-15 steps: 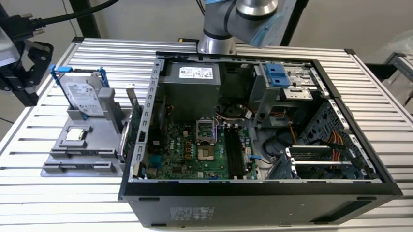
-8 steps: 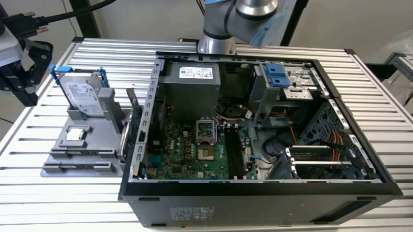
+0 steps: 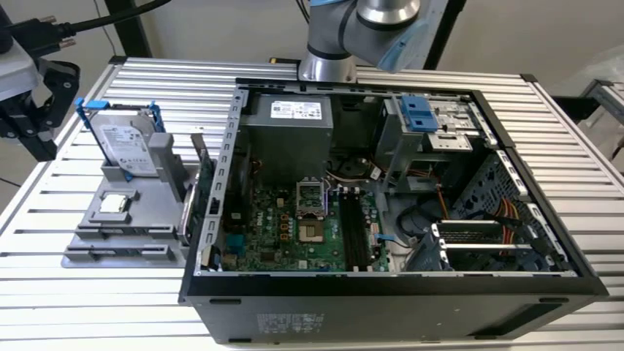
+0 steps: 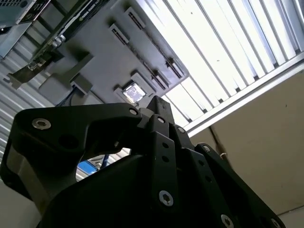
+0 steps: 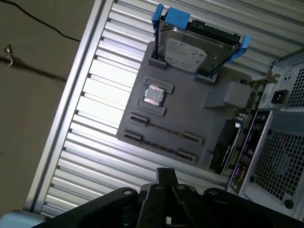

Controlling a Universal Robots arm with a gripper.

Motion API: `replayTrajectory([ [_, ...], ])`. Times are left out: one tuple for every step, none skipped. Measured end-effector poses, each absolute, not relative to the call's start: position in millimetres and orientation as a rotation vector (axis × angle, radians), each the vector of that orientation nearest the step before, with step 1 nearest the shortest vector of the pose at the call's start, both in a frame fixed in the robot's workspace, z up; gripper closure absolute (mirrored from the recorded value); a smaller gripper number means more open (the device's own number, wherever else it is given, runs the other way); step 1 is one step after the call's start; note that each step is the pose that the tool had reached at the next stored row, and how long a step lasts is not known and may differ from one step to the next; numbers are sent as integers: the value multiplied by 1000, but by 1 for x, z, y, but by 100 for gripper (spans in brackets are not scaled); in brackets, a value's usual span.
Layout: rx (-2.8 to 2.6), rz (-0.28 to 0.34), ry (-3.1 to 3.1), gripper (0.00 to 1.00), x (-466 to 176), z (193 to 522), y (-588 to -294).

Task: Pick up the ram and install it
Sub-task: 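Pick up the ram and move it above insertion slot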

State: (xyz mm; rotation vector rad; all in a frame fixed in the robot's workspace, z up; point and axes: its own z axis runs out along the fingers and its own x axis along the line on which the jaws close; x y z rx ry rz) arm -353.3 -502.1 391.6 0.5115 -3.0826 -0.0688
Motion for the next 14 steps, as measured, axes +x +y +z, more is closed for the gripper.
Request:
replayTrajectory([
  [515, -69, -3082, 100, -353, 392, -502],
  [519, -69, -3081, 100, -353, 392, -502],
  [526, -69, -3080, 100, -353, 392, -502],
  [535, -69, -3078, 100, -353, 392, -502],
  [546, -68, -3076, 100, -353, 392, -502],
  [556, -68, -3074, 100, -353, 392, -502],
  [566, -68, -3072, 100, -353, 392, -502],
  [577, -68, -3070, 100, -353, 392, -502],
  [588, -68, -3068, 100, -353, 392, -502],
  [599, -68, -3065, 100, -353, 392, -502],
  [611, -68, -3063, 100, -353, 392, -502],
  [623, -68, -3061, 100, -353, 392, -502],
  [634, -68, -3058, 100, -353, 392, -502],
  [644, -68, -3056, 100, -353, 392, -502],
])
